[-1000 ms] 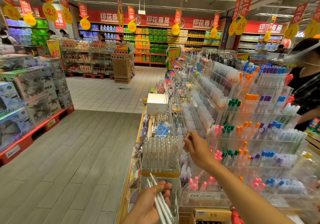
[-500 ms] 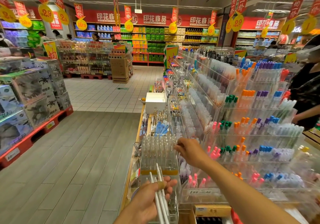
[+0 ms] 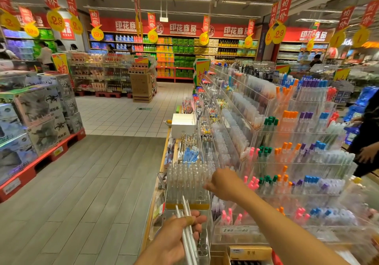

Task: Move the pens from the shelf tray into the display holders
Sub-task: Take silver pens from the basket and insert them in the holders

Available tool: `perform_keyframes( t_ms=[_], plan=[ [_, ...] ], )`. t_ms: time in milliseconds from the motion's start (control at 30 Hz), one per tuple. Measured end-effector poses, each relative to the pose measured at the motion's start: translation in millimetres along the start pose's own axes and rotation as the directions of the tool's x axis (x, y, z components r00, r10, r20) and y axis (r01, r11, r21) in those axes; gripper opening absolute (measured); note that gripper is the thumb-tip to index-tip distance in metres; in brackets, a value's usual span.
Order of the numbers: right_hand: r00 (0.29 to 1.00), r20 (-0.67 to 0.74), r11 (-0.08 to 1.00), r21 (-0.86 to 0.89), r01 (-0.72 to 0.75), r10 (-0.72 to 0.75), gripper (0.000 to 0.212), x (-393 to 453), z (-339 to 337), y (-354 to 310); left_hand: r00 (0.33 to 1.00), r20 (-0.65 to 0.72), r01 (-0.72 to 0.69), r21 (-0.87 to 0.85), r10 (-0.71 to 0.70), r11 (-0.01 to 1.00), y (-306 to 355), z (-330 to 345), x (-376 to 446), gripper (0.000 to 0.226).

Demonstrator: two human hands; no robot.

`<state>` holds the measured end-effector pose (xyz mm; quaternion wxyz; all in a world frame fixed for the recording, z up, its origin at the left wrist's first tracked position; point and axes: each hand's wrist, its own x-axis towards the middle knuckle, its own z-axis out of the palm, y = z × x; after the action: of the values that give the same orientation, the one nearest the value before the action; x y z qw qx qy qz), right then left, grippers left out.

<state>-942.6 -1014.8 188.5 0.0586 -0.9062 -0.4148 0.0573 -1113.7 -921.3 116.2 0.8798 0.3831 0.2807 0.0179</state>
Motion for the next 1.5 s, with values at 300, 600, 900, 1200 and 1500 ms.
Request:
perform_keyframes(
  t_ms=[300,600,900,1200,1500],
  plan=[
    [0.959,0.165,0.757,0.649,0.070,-0.230,0.020,-30.2,21.9,-26.5,0.997,0.083,0.002,0.028,-0.004,1.000,1.1,10.8,-8.7,0.037],
    [0.962,0.215,0.236,0.956,-0.172,-0.170,0.010,-32.4,21.2,-11.0,0.988,0.133,0.085,-0.072,-0.074,0.994,3.5,9.1,-5.6,0.028],
    [0.956,-0.225,0.264,0.949,0.172,0.189,0.020,-17.4,4.2,0.5,0.984,-0.097,0.140,-0.070,-0.147,0.988,0.6,4.3,-1.4,0.029],
    [0.870,-0.478,0.783,0.583,0.216,0.116,0.019,-6.0,10.5,1.9,0.983,-0.120,0.135,-0.039,-0.139,0.990,3.7,0.6,1.0,0.013],
    [0.874,-0.484,0.931,0.300,0.209,-0.041,0.024,9.0,27.9,5.3,0.982,-0.118,0.153,0.044,-0.147,0.987,1.7,-7.5,11.7,0.026]
  ],
)
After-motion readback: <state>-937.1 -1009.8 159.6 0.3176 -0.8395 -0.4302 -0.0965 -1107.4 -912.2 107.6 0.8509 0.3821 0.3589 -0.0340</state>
